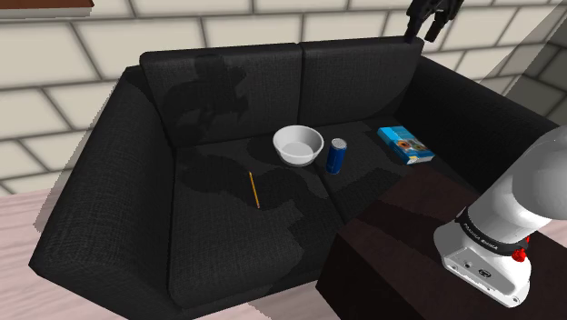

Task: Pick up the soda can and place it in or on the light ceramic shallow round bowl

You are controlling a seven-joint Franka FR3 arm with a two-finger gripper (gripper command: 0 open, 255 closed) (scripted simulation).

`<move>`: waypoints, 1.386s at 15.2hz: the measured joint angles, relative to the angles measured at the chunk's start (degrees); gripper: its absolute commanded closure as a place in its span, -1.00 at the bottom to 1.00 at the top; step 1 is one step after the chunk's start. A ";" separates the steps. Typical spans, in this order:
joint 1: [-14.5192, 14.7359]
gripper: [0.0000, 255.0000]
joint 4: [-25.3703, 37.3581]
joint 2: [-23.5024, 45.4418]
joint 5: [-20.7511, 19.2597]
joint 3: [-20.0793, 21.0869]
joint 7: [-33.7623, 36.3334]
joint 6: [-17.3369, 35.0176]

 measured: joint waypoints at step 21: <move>-0.34 -1.00 -16.73 22.72 -2.58 0.91 -4.70 36.54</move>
